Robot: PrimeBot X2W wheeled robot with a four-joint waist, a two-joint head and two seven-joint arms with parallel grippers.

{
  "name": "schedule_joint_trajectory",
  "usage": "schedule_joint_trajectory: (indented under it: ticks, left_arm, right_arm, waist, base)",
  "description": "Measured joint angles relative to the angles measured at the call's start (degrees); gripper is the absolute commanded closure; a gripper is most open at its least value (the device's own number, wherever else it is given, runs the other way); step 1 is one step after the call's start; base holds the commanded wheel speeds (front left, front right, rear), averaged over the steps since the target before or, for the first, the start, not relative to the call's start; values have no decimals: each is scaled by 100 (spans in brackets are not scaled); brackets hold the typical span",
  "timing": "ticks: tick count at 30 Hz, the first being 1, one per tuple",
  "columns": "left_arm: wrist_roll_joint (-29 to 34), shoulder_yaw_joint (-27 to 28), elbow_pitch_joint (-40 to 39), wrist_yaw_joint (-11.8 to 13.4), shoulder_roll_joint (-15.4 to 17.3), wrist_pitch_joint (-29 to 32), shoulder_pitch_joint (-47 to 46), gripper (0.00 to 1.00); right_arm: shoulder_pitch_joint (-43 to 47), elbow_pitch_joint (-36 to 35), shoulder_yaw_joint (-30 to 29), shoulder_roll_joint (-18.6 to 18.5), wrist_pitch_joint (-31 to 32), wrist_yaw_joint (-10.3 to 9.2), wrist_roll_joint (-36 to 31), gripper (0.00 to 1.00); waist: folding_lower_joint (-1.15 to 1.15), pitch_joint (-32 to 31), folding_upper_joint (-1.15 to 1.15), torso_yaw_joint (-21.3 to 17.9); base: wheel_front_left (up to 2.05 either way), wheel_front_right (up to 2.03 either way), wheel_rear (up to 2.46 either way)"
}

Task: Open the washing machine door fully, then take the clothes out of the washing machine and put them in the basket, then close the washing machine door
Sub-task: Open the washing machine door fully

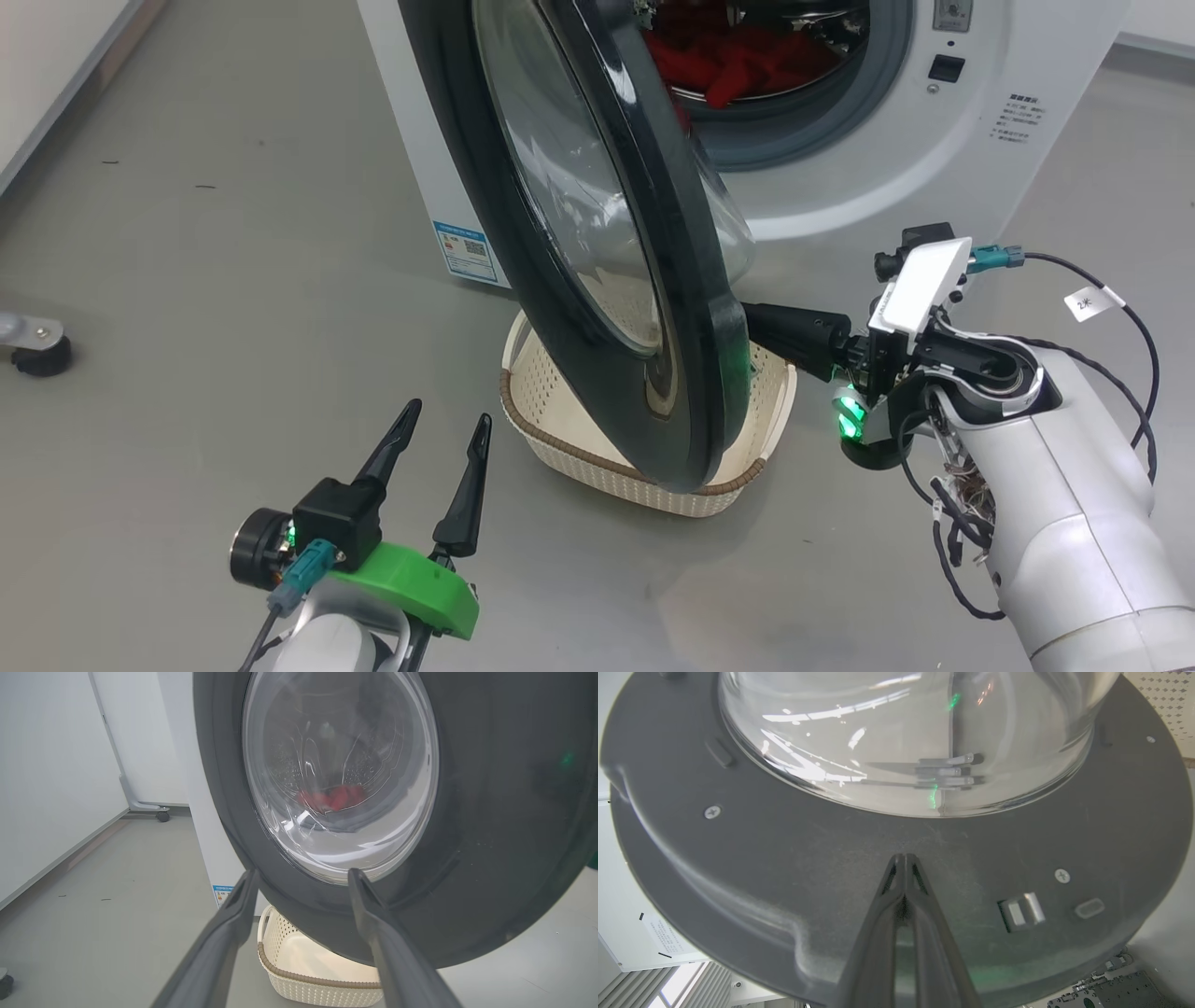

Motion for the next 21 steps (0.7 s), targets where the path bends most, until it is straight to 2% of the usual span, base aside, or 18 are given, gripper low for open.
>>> schedule_joint_trajectory:
  ticks: [12, 21]
  left_arm:
    - [59, 12, 2, 4, 13, 0, 108, 0]
    - [66, 44, -8, 5, 29, 0, 131, 0]
  right_arm:
    - [314, -231, 348, 23, -68, 2, 75, 100]
    - [516, -532, 868, 20, -240, 3, 580, 100]
  waist:
    - [0, -150, 0, 250]
    - [0, -207, 0, 422]
  base:
    - [0, 0, 0]
    - [0, 0, 0]
